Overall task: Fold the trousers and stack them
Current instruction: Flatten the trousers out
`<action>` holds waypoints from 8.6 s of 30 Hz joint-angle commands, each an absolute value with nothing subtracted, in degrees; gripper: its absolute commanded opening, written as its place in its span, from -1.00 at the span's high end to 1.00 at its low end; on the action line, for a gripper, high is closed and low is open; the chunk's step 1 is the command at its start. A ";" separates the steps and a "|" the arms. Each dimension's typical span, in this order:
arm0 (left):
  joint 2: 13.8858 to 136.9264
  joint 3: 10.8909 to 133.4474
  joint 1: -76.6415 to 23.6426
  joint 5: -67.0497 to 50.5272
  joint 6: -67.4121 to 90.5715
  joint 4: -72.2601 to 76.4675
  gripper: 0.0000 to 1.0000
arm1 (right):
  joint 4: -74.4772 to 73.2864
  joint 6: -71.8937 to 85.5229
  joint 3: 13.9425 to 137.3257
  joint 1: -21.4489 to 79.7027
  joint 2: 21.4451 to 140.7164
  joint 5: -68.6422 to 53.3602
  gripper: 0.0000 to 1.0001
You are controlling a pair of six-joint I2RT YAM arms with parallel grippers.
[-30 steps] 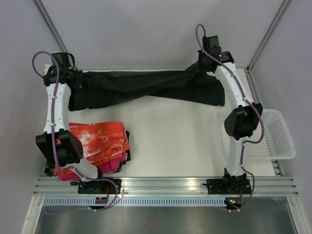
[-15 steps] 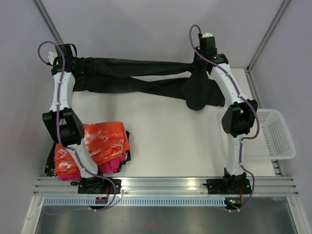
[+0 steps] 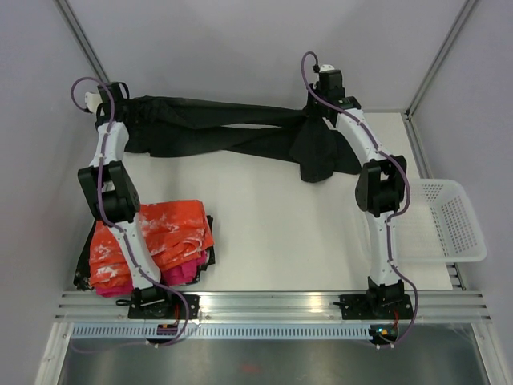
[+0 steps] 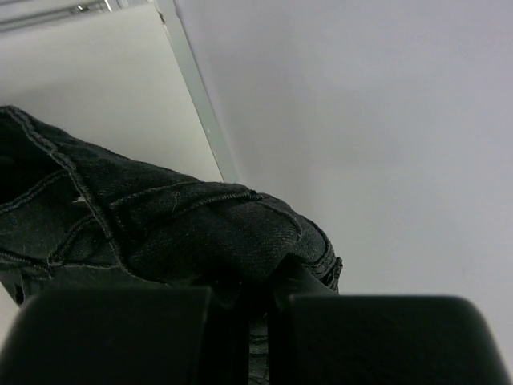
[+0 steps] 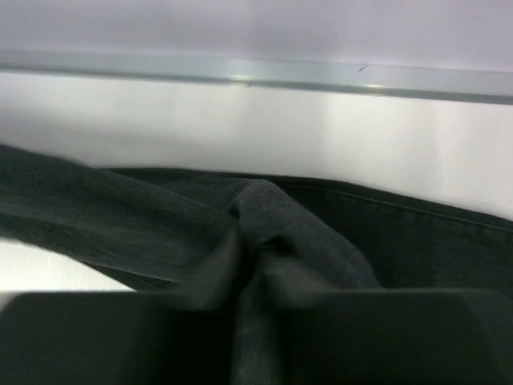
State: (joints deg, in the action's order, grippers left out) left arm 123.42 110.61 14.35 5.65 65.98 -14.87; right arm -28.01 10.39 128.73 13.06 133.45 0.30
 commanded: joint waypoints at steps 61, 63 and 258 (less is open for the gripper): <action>130.25 101.77 16.96 -2.64 54.14 -17.05 0.26 | -47.37 28.04 113.99 2.90 137.64 16.44 0.17; 130.78 103.00 16.96 -2.46 54.05 -18.80 0.95 | -47.98 27.60 113.65 2.90 137.38 17.31 0.53; 124.10 126.12 17.75 -14.77 27.86 -32.26 0.95 | -18.11 19.78 120.24 -14.94 122.25 -6.76 0.99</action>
State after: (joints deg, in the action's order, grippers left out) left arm 126.23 123.39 16.51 -16.45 30.46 -32.47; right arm -20.21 23.33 117.97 -14.33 125.49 -5.52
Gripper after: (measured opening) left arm 0.033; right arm 0.004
